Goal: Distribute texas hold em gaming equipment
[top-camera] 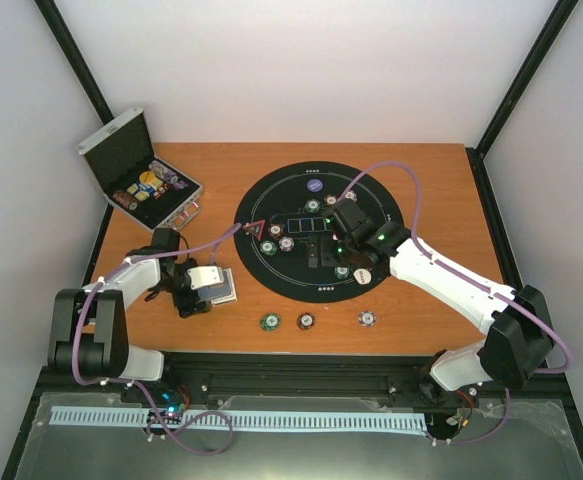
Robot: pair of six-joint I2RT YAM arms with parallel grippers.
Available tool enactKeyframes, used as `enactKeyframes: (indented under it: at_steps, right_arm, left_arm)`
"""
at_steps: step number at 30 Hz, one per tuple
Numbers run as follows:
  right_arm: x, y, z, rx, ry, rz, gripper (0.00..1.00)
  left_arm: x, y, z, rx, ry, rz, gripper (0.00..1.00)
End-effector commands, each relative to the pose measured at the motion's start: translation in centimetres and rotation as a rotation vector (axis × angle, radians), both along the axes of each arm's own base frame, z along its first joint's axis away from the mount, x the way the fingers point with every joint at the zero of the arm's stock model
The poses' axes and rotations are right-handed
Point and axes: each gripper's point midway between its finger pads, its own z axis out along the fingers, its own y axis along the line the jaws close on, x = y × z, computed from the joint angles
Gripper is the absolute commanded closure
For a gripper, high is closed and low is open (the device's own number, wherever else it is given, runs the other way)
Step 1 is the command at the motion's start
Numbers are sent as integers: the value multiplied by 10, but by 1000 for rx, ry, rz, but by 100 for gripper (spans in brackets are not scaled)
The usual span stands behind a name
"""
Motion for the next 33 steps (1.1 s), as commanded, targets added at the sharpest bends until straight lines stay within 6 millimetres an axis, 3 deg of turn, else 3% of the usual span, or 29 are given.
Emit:
enactKeyframes:
  at_steps: [1,19,33]
  right_arm:
    - [-3,5,-2,-2,8,4,3]
    - [-5,7,-5,-5,18,11,4]
    - [-6,12,-11,-3,35,23,10]
  left_arm:
    - [-3,7,-3,25,21,-42,3]
    - [8,2,-9,-19,47,-37,8]
    - [3,1,-12,-23,70,-57,27]
